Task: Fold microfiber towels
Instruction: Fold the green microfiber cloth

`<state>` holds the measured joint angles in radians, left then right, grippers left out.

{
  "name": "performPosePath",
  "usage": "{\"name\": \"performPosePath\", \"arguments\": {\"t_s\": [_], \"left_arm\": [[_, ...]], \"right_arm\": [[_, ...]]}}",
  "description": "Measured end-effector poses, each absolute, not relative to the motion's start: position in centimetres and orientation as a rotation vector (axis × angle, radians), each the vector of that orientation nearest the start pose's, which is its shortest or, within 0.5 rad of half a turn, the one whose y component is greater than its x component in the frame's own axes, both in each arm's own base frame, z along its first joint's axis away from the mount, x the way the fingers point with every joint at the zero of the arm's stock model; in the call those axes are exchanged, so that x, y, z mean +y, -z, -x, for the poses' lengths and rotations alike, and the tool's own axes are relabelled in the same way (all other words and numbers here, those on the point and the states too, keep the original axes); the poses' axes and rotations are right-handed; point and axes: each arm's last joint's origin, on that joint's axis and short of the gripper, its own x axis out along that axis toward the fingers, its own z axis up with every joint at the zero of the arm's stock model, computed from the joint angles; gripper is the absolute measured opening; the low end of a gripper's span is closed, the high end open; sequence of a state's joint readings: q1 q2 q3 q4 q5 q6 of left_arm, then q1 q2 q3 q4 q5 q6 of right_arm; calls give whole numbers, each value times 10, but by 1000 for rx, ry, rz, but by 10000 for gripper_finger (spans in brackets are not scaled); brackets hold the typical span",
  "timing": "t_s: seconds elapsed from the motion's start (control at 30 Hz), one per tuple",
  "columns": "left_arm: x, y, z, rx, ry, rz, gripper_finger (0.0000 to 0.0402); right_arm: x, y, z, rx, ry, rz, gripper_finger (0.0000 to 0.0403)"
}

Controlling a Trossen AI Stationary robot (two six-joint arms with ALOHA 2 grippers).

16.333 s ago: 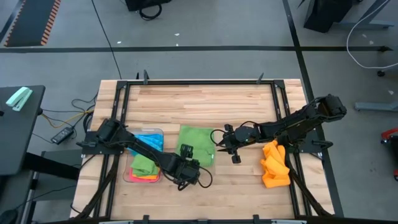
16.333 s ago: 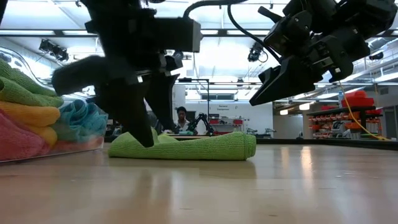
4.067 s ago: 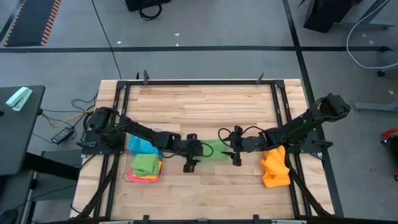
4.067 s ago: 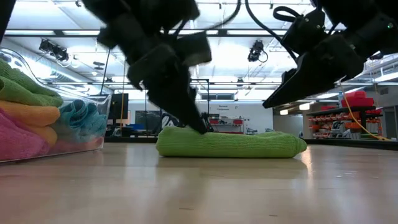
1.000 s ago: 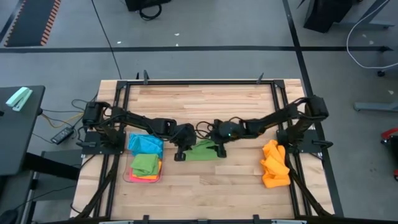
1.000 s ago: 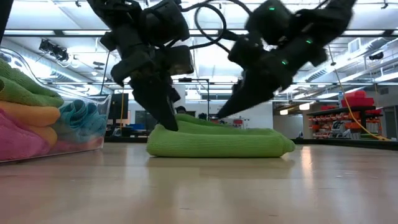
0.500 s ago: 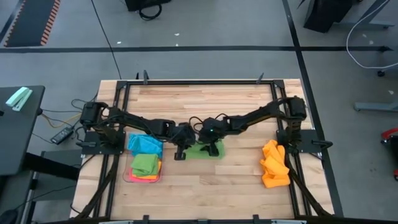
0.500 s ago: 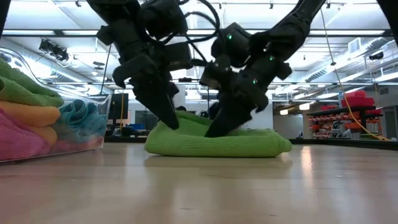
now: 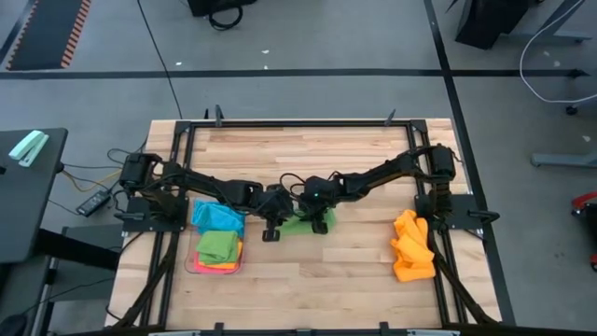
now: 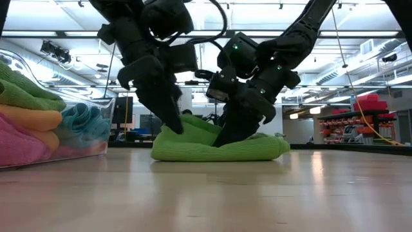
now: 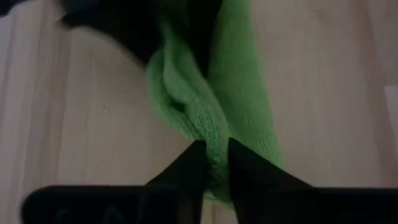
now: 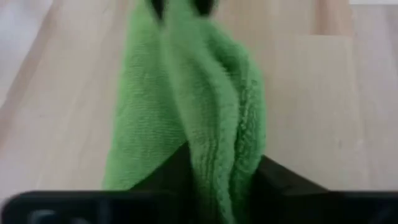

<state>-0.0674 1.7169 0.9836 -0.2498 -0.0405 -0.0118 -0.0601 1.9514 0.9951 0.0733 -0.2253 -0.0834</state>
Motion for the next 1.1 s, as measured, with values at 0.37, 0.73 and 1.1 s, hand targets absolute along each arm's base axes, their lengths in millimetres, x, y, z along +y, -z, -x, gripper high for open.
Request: {"name": "performPosePath", "arguments": {"t_s": [0.37, 0.73, 1.1], "left_arm": [[-14, -200, -311, 982, -45, 53, 188], [-16, -185, -308, 963, -64, 100, 201], [-29, -168, -305, 819, -4, 125, 208]], "right_arm": [[-8, -143, -350, 921, -218, 87, 26], [10, -174, -334, 923, -244, 231, 24], [10, -197, -321, 893, -349, 165, 23]]}}
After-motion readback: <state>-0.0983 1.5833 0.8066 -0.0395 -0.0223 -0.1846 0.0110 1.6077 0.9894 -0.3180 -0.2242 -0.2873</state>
